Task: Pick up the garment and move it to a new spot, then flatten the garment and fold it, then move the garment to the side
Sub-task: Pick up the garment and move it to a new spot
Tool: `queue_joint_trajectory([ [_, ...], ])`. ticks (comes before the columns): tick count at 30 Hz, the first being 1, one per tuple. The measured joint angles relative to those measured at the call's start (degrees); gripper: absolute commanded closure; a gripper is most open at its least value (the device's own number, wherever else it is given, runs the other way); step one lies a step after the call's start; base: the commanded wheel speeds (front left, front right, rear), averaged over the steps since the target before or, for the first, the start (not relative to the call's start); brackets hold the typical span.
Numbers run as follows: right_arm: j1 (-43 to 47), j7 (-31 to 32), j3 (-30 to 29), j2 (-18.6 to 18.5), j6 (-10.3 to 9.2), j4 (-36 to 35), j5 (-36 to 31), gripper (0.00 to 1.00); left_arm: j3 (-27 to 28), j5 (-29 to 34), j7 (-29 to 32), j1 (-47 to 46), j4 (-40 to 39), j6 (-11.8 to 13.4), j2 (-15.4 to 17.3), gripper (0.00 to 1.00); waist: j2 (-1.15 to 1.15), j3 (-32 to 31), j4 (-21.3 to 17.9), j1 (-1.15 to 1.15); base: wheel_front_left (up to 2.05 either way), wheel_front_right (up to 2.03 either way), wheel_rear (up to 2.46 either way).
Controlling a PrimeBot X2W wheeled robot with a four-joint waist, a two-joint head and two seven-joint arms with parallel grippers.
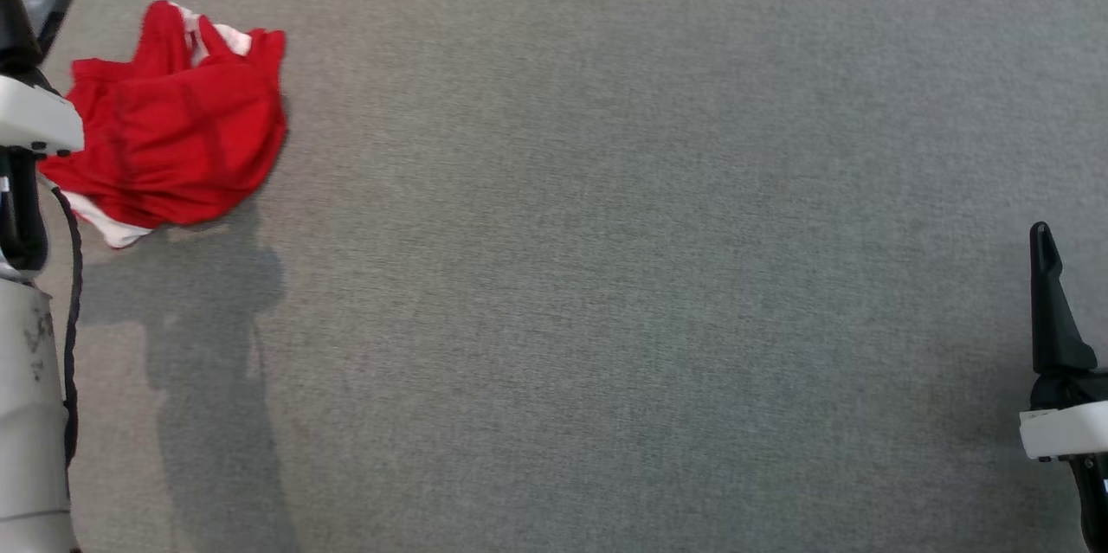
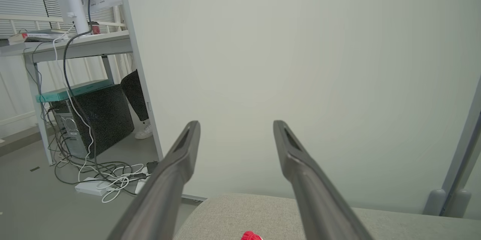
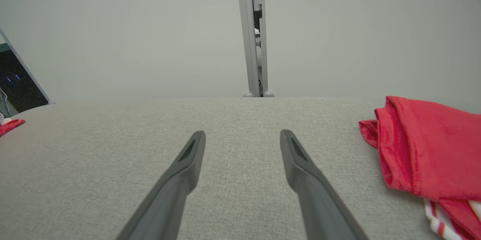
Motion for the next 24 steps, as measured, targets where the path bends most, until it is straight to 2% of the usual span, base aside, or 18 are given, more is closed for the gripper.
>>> queue_joint_trajectory([
  [5, -0.9, -0.1, -0.5, -0.2, 0.0, -1.0, -0.4, 0.0, 0.2, -0.1, 2.2, -3.8, 5.4, 0.0, 2.5, 0.0, 0.0, 3.6, -4.3, 0.0, 0.0, 0.0, 0.0],
  [11, -1.7, -0.1, -1.2, -0.8, 0.0, -1.7, -0.4, 0.0, 0.0, -0.3, 5.9, -5.9, 11.9, 0.0, 4.6, 0.0, 0.0, 6.7, -7.4, 0.0, 0.0, 0.0, 0.0],
  [21, -2.5, 0.6, -1.2, -0.8, 0.0, -2.4, -1.1, 0.0, -1.6, -1.0, 15.9, -7.6, 23.2, -0.7, 5.4, 0.0, 0.0, 7.5, -8.4, 0.0, 0.0, 0.0, 0.0],
  [24, -2.7, 0.7, -1.1, -0.7, 0.0, -2.6, -1.4, 0.0, -2.1, -1.6, 20.7, -7.7, 26.5, -0.8, 5.2, 0.0, 0.0, 7.3, -8.5, 0.0, 0.0, 0.0, 0.0],
])
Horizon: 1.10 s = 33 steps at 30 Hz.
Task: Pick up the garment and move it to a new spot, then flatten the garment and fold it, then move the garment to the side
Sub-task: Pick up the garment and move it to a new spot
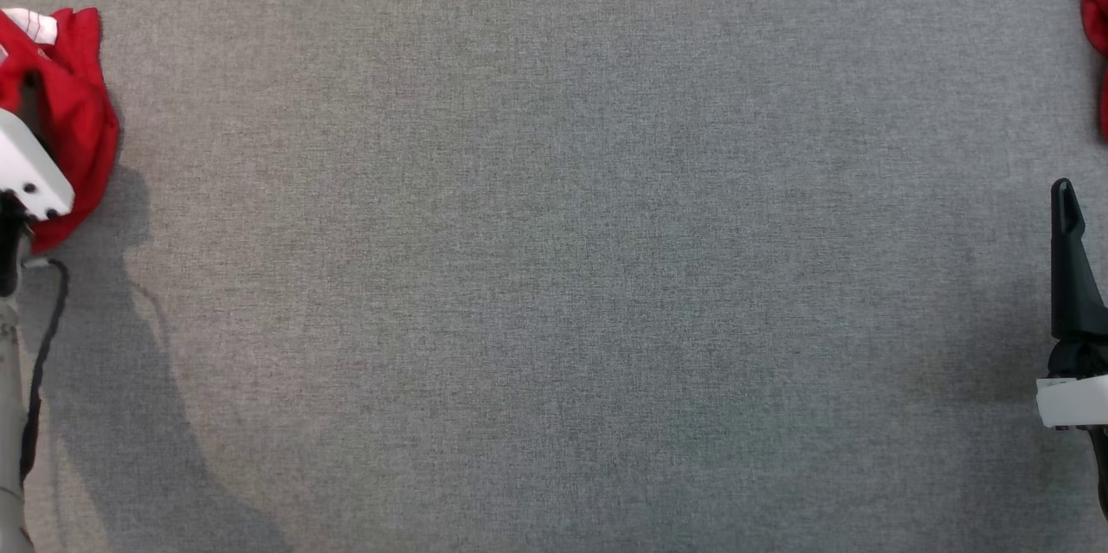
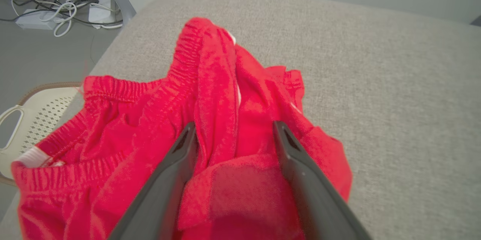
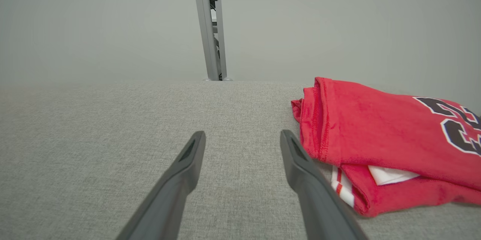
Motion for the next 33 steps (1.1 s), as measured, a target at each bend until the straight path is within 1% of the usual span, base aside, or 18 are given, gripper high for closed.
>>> queue_joint_trajectory([
  [1, 0.0, 0.0, 0.0, 0.0, 0.0, 0.0, 0.0, 0.0, 0.0, 0.0, 0.0, 0.0, 0.0, 0.0, 0.0, 0.0, 0.0, 0.0, 0.0, 0.0, 0.0, 0.0, 0.0],
  [4, 0.0, 0.1, 0.2, 0.1, 0.0, -0.3, -0.1, 0.0, -0.4, -0.5, 3.0, 0.0, 1.9, -0.1, -0.4, 0.0, 0.0, -0.1, -0.1, 0.0, 0.0, 0.0, 0.0],
  [6, 0.0, 0.1, 0.2, 0.1, 0.0, -0.4, -0.2, 0.0, -0.4, -1.0, 3.3, 0.0, 2.3, -0.4, -0.6, 0.01, 0.0, -0.2, -0.2, 0.0, 0.0, 0.0, 0.0],
  [7, -0.1, 0.1, 0.3, 0.1, 0.0, -0.4, -0.2, 0.0, -0.4, -1.2, 3.3, 0.0, 2.6, -0.4, -0.6, 0.54, 0.0, -0.2, -0.3, 0.0, 0.0, 0.0, 0.0],
  [8, -0.1, 0.3, 0.3, 0.1, 0.0, -0.4, -0.2, 0.0, -0.5, -1.2, 2.9, 0.1, 2.7, -0.1, -0.6, 1.0, 0.0, -0.3, -0.3, 0.0, 0.0, 0.0, 0.0],
  [11, -0.1, 0.4, 0.3, 0.2, 0.0, -0.4, -0.3, 0.0, -0.9, -0.6, -0.3, 0.3, 2.3, 0.9, -0.4, 1.0, 0.0, -0.6, -0.3, 0.0, 0.0, 0.0, 0.0],
  [14, -0.1, 0.3, 0.3, 0.4, 0.0, 0.0, -0.4, 0.0, -1.0, 0.1, -6.0, 0.2, 0.6, 1.9, 0.1, 1.0, 0.0, -1.4, -0.2, 0.0, 0.0, 0.0, 0.0],
  [17, -0.1, -0.4, 0.6, 0.8, 0.0, 0.5, -0.3, 0.0, -1.5, 0.9, -12.8, -0.1, -2.0, 2.0, 0.6, 1.0, 0.0, -2.5, 0.0, 0.0, 0.0, 0.0, 0.0],
  [21, -0.1, -1.0, 1.2, 1.8, 0.0, 2.2, -0.2, 0.0, -2.9, 1.9, -18.3, -1.4, -5.8, 1.5, 0.7, 1.0, 0.0, -4.9, 0.2, 0.0, 0.0, 0.0, 0.0],
  [26, 0.2, -2.0, 1.9, 3.4, 0.0, 4.7, 0.2, 0.0, -5.6, 3.4, -20.5, -3.4, -12.8, 0.3, 0.8, 1.0, 0.0, -8.5, 0.2, 0.0, 0.0, 0.0, 0.0],
  [30, 0.5, -2.7, 2.0, 4.6, 0.0, 6.7, 0.6, 0.0, -8.1, 3.7, -19.6, -5.0, -19.6, -1.0, 0.1, 1.0, 0.0, -11.1, -0.8, 0.0, 0.0, 0.0, 0.0],
  [33, 0.6, -3.1, 2.2, 5.6, 0.0, 8.1, 0.9, 0.0, -10.5, 3.8, -17.5, -6.0, -24.4, -1.5, -1.7, 1.0, 0.0, -12.3, -2.3, 0.0, 0.0, 0.0, 0.0],
])
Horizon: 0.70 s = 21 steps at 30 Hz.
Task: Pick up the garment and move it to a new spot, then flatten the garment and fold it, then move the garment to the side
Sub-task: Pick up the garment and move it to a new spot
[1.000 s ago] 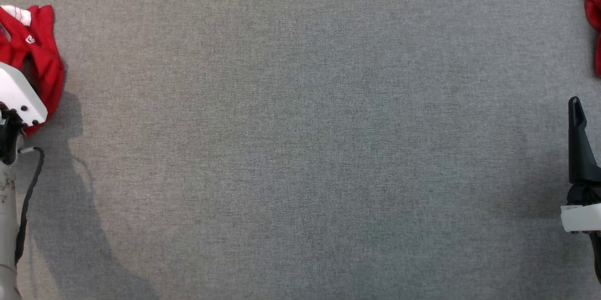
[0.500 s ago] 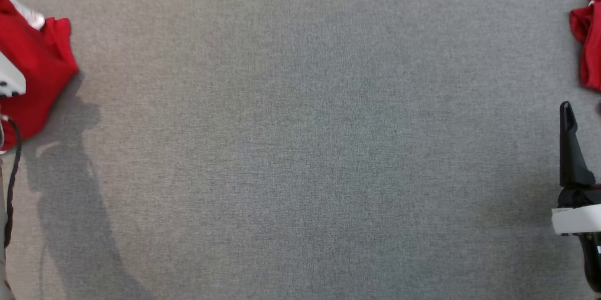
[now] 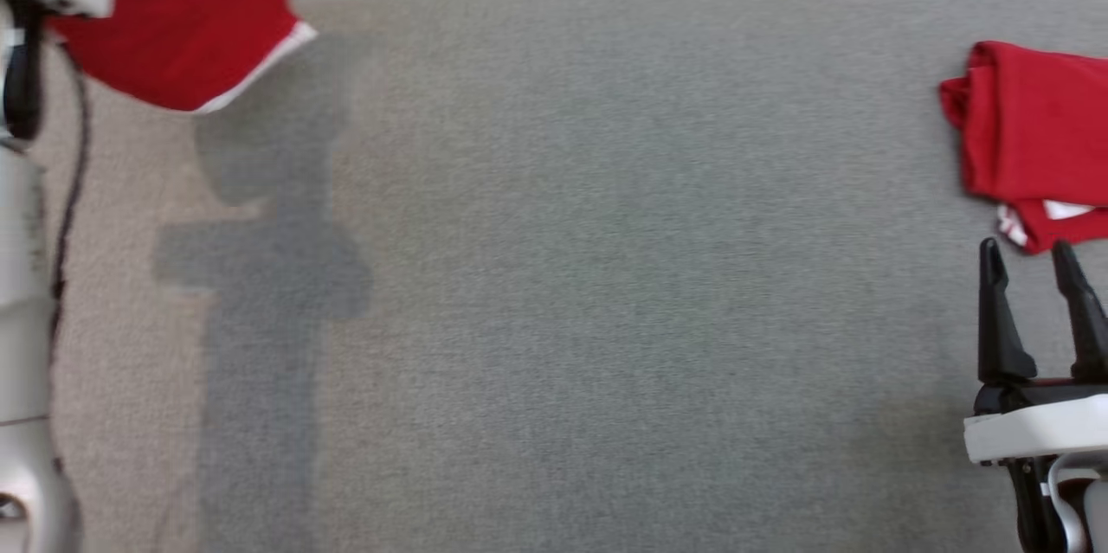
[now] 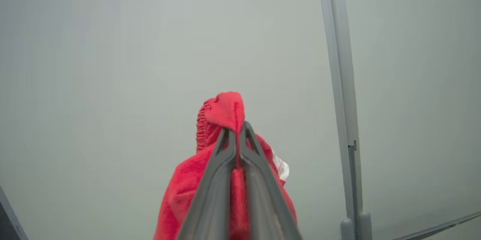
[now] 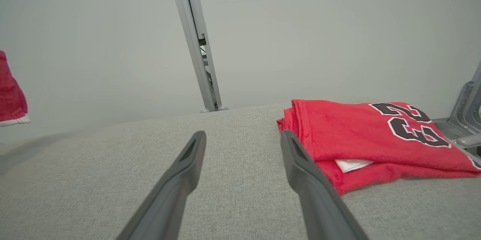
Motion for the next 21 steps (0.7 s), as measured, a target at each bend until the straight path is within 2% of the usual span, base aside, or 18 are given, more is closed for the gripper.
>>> queue_joint_trajectory([
  [7, 0.3, -0.6, -0.2, 2.2, 0.0, 2.5, 0.6, 0.0, -6.5, -0.4, 4.2, -1.1, -6.5, -1.0, -5.7, 1.0, 0.0, -2.4, -4.8, 0.0, 0.0, 0.0, 0.0],
  [14, 1.9, -0.6, -1.6, 3.6, 0.0, 3.0, 0.6, 0.0, -13.0, -2.4, 4.7, -0.7, -7.5, -1.4, -13.6, 1.0, 0.0, -4.8, -9.7, 0.0, 0.0, 0.0, 0.0],
  [18, 2.7, -0.6, -1.6, 4.1, 0.0, 2.9, 0.5, 0.0, -17.2, -4.5, 3.8, 1.0, -6.7, -1.3, -15.5, 1.0, 0.0, -5.9, -11.8, 0.0, 0.0, 0.0, 0.0],
  [21, 2.9, -0.6, -1.9, 4.2, 0.0, 2.8, 0.5, 0.0, -20.7, -7.1, 2.6, 3.3, -6.6, -0.1, -15.8, 1.0, 0.0, -6.3, -12.6, 0.0, 0.0, 0.0, 0.0],
])
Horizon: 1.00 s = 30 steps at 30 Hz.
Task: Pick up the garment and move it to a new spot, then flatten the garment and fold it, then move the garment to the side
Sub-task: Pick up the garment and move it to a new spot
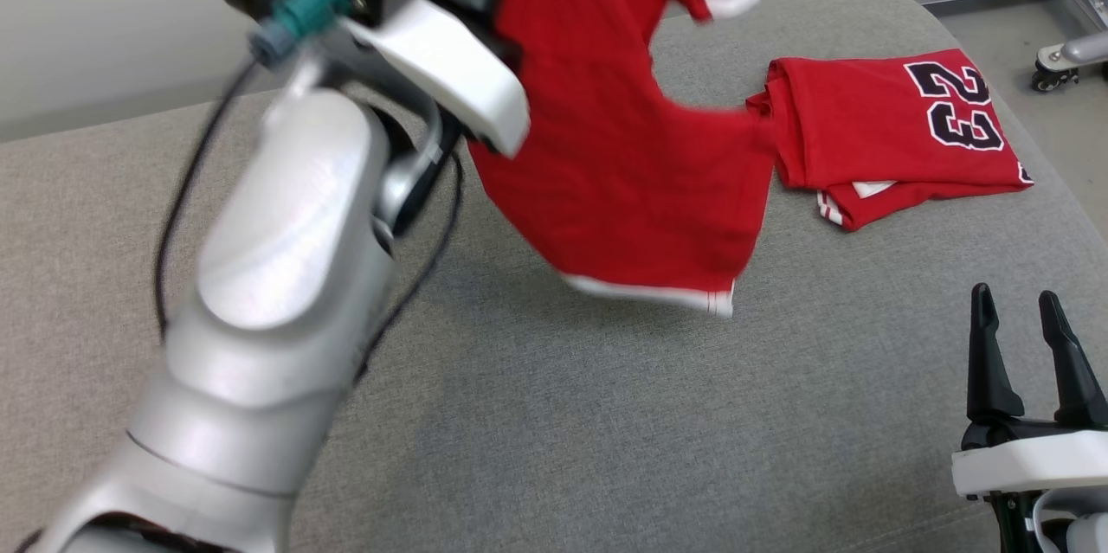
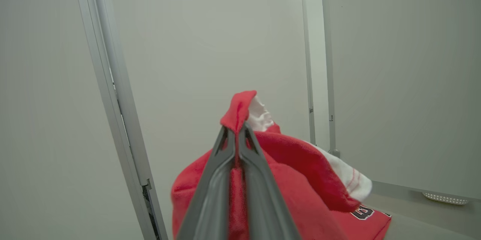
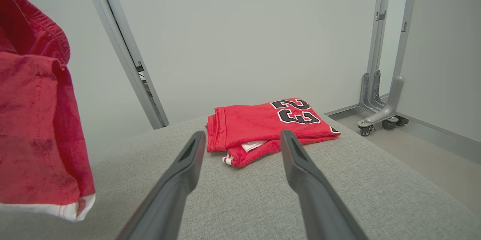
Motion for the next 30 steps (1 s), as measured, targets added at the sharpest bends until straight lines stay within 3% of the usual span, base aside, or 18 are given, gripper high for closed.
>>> queue_joint_trajectory([
  [6, 0.5, 0.0, -0.7, 0.0, 0.0, -0.4, -0.5, 0.0, -8.3, -7.9, -2.8, 6.3, -1.4, 5.0, -0.1, 1.0, 0.0, 0.2, 0.9, 0.0, 0.0, 0.0, 0.0],
  [10, 0.5, 0.0, -0.5, -0.1, 0.0, -0.7, -0.9, 0.0, -9.7, -10.9, -5.8, 13.3, 0.9, 8.3, 0.0, 1.0, 0.0, 0.8, 2.9, 0.0, 0.0, 0.0, 0.0],
  [19, 0.0, 0.0, 1.3, -1.0, 0.0, 0.0, -0.9, 0.0, -7.7, -14.1, -9.5, 28.4, 7.5, 9.4, 3.7, 1.0, 0.0, 1.3, 5.0, 0.0, 0.0, 0.0, 0.0],
  [24, 0.0, 0.0, 1.8, -1.6, 0.0, 0.5, -0.9, 0.0, -6.3, -14.7, -10.7, 32.1, 8.5, 9.2, 4.3, 1.0, 0.0, 0.8, 5.7, 0.0, 0.0, 0.0, 0.0],
  [25, 0.1, 0.0, 1.9, -1.6, 0.0, 0.5, -0.9, 0.0, -6.2, -14.6, -10.9, 32.5, 8.3, 9.2, 4.2, 0.01, 0.0, 0.5, 5.9, 0.0, 0.0, 0.0, 0.0],
  [30, 1.2, 0.0, 1.7, -2.0, 0.0, 0.4, -0.9, 0.0, -3.0, -12.7, -11.1, 33.8, 4.0, 9.1, 4.5, 0.0, 0.0, -1.2, 7.4, 0.0, 0.0, 0.0, 0.0],
])
